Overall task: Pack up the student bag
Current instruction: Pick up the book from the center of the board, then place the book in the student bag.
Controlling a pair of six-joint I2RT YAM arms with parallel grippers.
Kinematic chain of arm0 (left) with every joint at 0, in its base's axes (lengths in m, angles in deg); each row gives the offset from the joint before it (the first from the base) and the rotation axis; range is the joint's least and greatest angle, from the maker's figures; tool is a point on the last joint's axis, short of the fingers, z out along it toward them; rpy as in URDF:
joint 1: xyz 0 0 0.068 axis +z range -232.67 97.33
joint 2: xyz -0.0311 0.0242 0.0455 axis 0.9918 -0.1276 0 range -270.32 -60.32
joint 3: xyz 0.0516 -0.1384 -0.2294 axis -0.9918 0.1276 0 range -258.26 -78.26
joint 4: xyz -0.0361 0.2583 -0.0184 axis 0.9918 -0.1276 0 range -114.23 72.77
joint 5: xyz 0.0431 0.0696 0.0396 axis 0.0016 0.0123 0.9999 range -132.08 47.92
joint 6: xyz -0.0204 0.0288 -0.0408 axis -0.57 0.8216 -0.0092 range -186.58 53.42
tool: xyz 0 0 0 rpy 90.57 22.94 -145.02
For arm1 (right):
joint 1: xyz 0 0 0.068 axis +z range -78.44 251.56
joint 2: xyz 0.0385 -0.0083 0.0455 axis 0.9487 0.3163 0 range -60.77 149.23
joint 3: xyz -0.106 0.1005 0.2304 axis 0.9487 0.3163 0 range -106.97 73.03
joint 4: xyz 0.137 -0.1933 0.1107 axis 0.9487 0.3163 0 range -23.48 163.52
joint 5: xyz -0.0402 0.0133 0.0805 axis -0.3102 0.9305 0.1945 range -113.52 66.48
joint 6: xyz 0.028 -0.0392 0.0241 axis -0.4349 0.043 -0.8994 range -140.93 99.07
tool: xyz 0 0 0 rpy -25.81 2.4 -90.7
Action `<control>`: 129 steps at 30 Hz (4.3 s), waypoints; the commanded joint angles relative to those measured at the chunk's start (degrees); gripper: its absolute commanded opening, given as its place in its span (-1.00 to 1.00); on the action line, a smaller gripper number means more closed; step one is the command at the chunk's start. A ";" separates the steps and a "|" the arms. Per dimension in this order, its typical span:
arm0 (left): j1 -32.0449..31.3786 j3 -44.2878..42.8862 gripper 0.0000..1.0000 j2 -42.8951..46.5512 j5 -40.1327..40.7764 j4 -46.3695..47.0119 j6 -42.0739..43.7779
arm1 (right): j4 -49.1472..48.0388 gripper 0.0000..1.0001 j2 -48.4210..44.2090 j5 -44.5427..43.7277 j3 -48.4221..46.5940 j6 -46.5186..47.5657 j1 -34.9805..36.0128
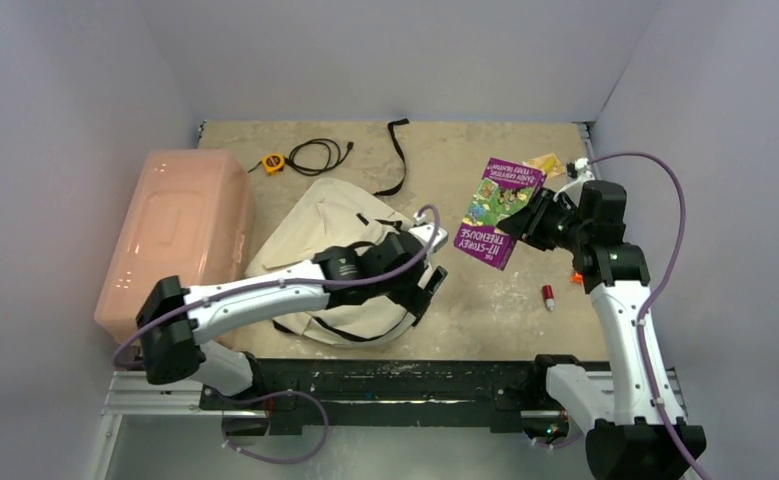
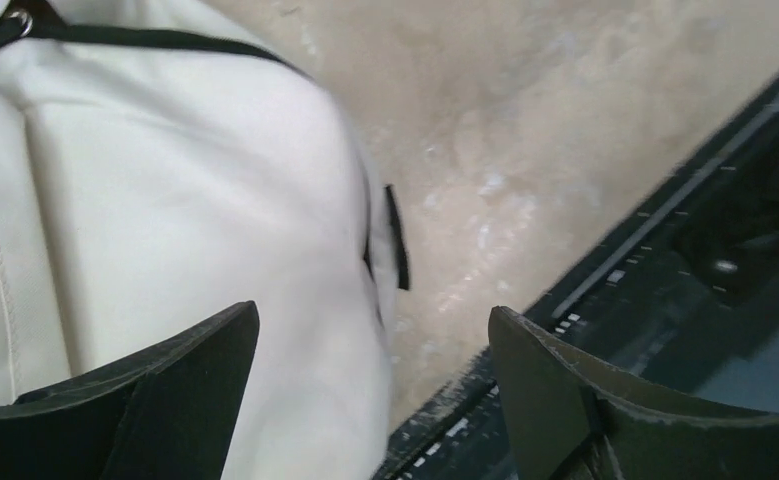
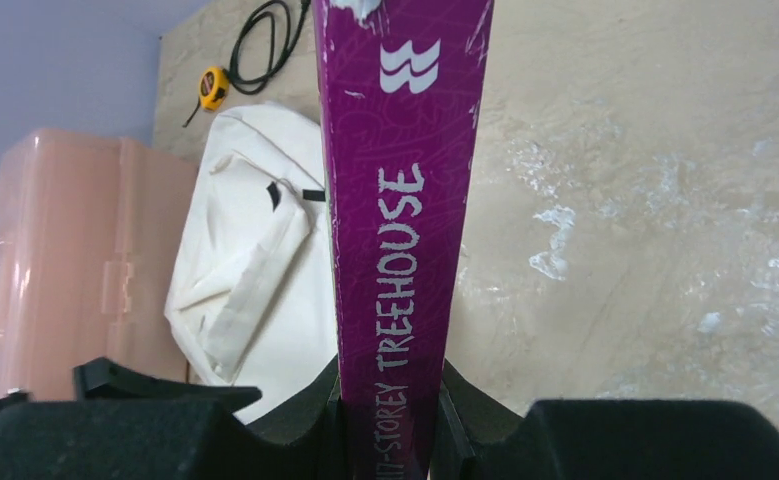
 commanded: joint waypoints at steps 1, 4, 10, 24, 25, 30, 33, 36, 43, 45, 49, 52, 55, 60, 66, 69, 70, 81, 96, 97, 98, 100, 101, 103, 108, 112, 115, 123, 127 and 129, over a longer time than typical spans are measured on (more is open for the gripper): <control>-4.13 -2.04 0.76 -7.73 20.04 -2.14 4.14 | 1.90 -1.00 -4.39 -1.58 1.06 2.86 0.17; -4.58 -4.29 0.80 -14.42 20.38 -2.72 4.06 | 2.05 -1.00 -5.93 0.56 3.29 2.42 0.18; -5.85 -7.74 0.83 -20.10 27.05 -7.36 4.22 | 2.27 -1.00 -8.32 2.01 5.68 2.20 0.18; -3.11 -6.37 -1.00 -3.05 35.74 -13.63 4.81 | 6.80 -1.00 -7.60 12.00 7.87 7.45 4.39; -2.21 -6.10 -1.00 -0.77 35.08 -13.48 5.03 | 6.54 -1.00 -7.16 15.21 7.84 7.46 4.90; 4.09 -4.83 -1.00 6.35 31.43 -12.51 6.41 | 0.37 -1.00 -5.01 26.44 8.82 1.36 13.78; 5.42 -2.61 -1.00 9.92 29.88 -9.03 9.64 | -7.08 -1.00 -3.53 29.62 11.26 -5.75 19.83; 5.56 -2.30 -1.00 11.57 30.40 -8.71 10.76 | -14.61 -1.00 -2.20 33.35 14.13 -12.53 23.35; 5.65 0.09 -1.00 15.36 27.41 -6.29 10.70 | -35.91 -1.00 5.90 39.80 21.32 -28.04 29.39; 5.64 0.58 -1.00 16.22 27.11 -5.92 10.34 | -41.50 -1.00 9.11 40.31 21.34 -31.97 29.69; 5.57 1.27 -1.00 18.09 26.33 -5.93 9.73 | -45.54 -1.00 17.05 40.13 18.78 -33.89 30.17; 5.56 1.93 -1.00 18.90 25.11 -5.30 9.94 | -55.20 -1.00 23.02 39.18 17.92 -40.63 31.00; 5.56 1.77 -1.00 19.20 23.58 -5.75 9.70 | -57.69 -1.00 29.43 35.99 15.12 -44.75 31.63; 5.56 1.80 -1.00 19.86 17.86 -5.89 10.39 | -81.27 -1.00 37.64 33.12 15.62 -62.31 31.66; 5.48 1.23 -1.00 20.96 13.38 -6.94 11.52 | -84.03 -1.00 45.92 27.55 10.75 -61.73 31.84; 5.30 -0.26 -1.00 21.03 13.24 -9.95 12.61 | -81.03 -1.00 46.50 23.20 8.52 -57.72 32.33; 5.30 -0.86 -1.00 21.02 13.44 -10.90 12.83 | -78.73 -1.00 46.22 21.08 7.95 -55.38 32.31; 5.21 -3.73 -1.00 21.07 13.01 -12.65 13.47 | -71.67 -1.00 45.69 4.02 7.23 -41.01 33.78; 5.21 -6.30 -1.00 18.55 15.46 -10.65 12.64 | -63.83 -1.00 40.99 -7.94 6.86 -37.85 38.41; 5.24 -5.92 -1.00 18.47 13.83 -9.84 12.33 | -64.74 -1.00 41.49 -8.40 6.24 -38.67 39.46; 5.22 -5.67 -1.00 18.21 12.74 -9.24 12.01 | -65.25 -1.00 42.16 -8.97 5.29 -39.14 40.93; 5.21 -5.71 -1.00 17.36 11.64 -8.80 11.57 | -64.86 -1.00 43.79 -10.04 2.28 -39.34 43.96; 5.21 -5.79 -1.00 16.93 11.74 -8.75 11.48 | -64.63 -0.96 44.59 -9.95 1.02 -38.78 44.84; 5.21 -5.97 -1.00 16.40 12.49 -8.87 11.29 | -61.37 -0.59 44.85 -8.65 -0.27 -36.45 45.07; 5.28 -4.36 -1.00 17.09 13.23 -7.79 11.68 | -54.43 0.52 39.81 -7.01 3.85 -29.52 42.42; 5.26 -3.92 -1.00 17.25 13.07 -6.88 11.76 | -54.86 0.47 39.36 -2.38 7.04 -27.38 40.34; 5.30 -3.70 -1.00 17.02 12.32 -6.62 11.87 | -59.41 0.24 40.03 -1.77 8.57 -27.51 40.32; 5.30 -3.48 -1.00 16.90 11.43 -7.39 11.00 | -67.89 -0.34 47.71 -0.17 2.63 -32.44 44.67; 5.30 -2.97 -1.00 16.68 12.18 -7.22 10.96 | -70.82 -0.35 49.18 0.57 -0.02 -34.22 47.77; 5.30 -2.86 -1.00 16.34 12.20 -7.23 10.92 | -69.91 -0.35 47.86 2.16 1.00 -33.74 47.25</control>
